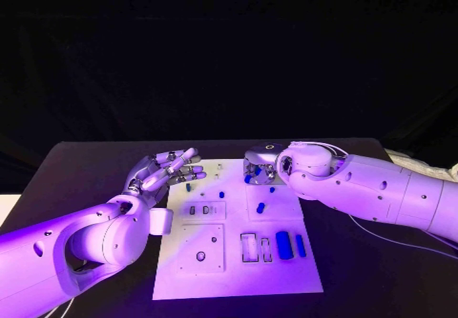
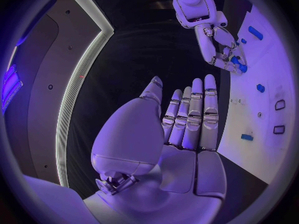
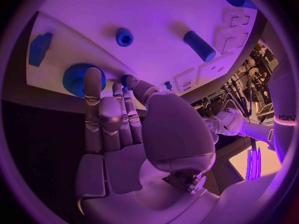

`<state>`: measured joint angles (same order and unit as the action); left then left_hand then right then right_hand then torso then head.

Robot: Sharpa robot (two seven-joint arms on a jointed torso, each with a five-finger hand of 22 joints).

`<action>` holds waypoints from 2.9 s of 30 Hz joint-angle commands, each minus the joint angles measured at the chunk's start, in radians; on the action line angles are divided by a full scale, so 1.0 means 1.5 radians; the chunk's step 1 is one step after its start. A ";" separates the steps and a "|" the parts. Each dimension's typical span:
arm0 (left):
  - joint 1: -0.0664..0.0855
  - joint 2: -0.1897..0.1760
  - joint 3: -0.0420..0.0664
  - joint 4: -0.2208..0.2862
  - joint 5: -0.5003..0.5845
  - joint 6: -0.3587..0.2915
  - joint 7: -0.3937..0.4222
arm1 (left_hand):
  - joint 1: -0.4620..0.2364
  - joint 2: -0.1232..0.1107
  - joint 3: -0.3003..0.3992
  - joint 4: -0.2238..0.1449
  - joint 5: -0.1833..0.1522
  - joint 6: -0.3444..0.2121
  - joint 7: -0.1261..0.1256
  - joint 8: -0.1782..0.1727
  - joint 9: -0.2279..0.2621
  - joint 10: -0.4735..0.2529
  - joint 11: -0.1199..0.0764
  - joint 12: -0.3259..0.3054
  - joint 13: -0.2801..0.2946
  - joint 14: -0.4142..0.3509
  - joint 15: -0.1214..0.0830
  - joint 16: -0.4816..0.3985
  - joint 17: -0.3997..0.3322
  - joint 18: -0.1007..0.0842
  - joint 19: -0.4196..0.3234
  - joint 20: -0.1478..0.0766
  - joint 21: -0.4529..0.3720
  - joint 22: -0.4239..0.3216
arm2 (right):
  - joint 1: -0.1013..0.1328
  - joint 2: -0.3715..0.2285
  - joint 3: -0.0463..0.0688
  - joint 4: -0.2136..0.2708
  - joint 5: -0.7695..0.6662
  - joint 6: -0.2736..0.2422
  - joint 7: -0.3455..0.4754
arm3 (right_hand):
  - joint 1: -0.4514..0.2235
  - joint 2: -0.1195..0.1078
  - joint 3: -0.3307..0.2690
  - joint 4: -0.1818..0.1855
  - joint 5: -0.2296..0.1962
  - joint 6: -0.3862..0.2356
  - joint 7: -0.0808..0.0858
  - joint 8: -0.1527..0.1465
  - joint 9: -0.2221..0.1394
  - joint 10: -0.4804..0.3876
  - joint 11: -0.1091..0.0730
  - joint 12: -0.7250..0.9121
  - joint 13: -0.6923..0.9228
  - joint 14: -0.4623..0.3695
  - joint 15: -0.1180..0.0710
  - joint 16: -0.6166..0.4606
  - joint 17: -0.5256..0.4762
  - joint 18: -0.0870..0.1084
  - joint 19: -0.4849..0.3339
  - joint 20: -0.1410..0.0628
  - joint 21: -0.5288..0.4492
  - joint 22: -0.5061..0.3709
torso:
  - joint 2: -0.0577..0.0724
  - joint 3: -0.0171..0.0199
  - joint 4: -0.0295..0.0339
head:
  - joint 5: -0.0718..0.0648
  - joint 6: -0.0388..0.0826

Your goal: Assemble the parts on the task board

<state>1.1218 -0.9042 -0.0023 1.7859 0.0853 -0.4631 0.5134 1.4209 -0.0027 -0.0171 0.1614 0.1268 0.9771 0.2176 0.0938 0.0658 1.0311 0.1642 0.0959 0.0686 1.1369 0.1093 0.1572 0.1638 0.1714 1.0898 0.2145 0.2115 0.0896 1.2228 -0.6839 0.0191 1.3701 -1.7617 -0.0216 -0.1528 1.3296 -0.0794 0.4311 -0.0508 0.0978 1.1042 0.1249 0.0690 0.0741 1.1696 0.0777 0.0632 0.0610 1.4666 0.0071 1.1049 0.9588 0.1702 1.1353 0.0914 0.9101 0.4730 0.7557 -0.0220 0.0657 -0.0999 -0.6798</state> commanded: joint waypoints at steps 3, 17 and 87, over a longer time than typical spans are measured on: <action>0.001 0.000 0.001 0.001 0.000 0.011 0.002 | -0.003 -0.002 -0.003 -0.003 -0.001 0.000 0.006 -0.005 -0.001 -0.001 0.004 -0.005 -0.001 -0.001 0.004 -0.004 0.001 0.006 0.002 0.001 -0.003 -0.001 | -0.001 0.002 -0.001 -0.002 -0.003 0.006 0.007 | -0.005 0.001 0.004 0.003 -0.004 0.004 0.001 -0.001 0.000 0.003 0.000 0.002 0.000 0.017 -0.005 0.007 0.006 0.008 -0.002 -0.002 0.006 0.004 | 0.001 -0.0002 0.0004 | -0.001 0.000; 0.002 0.000 0.001 -0.003 0.000 0.012 0.001 | -0.003 -0.002 -0.003 -0.004 -0.001 0.000 0.006 -0.005 -0.001 -0.001 0.005 -0.006 -0.001 -0.001 0.004 -0.005 0.002 0.006 0.002 0.001 -0.003 -0.001 | -0.002 -0.005 0.000 0.016 0.029 -0.140 -0.028 | 0.002 0.018 0.030 0.014 0.005 0.036 0.000 0.007 0.009 0.038 -0.007 0.005 0.003 0.032 -0.012 0.084 0.091 -0.013 0.057 -0.007 0.112 0.149 | 0.001 -0.0009 0.0020 | -0.001 0.007; 0.013 -0.007 0.001 0.004 -0.003 0.018 -0.008 | 0.003 0.002 -0.003 -0.014 -0.001 -0.004 0.008 -0.011 -0.001 -0.007 0.007 -0.012 -0.001 -0.002 0.006 -0.011 0.007 0.005 0.003 0.002 -0.008 -0.003 | 0.000 0.091 0.002 -0.070 0.071 -0.211 -0.029 | -0.010 -0.030 -0.019 0.036 0.011 -0.098 0.033 0.001 -0.003 -0.079 0.025 0.012 0.004 0.006 0.014 0.046 0.029 0.004 -0.015 0.017 0.069 0.063 | 0.008 -0.0023 0.0049 | 0.012 0.015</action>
<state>1.1402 -0.9149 -0.0021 1.7907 0.0842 -0.4564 0.4988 1.4209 -0.0027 -0.0218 0.1458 0.1268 0.9699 0.2247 0.0843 0.0662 1.0237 0.1714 0.0832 0.0677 1.1333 0.1130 0.1471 0.1732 0.1714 1.0898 0.2145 0.2033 0.0857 1.2234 -0.5303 0.0200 1.2458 -1.6772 -0.2932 -0.2070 1.3046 -0.1224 0.4082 0.0043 0.1110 0.9541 0.1752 0.0655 0.0693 1.0478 0.1157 0.0798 0.0655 1.4665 0.0251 1.1707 0.9999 0.1701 1.1072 0.1195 1.0094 0.5656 0.7679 -0.0256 0.0741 -0.0807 -0.6587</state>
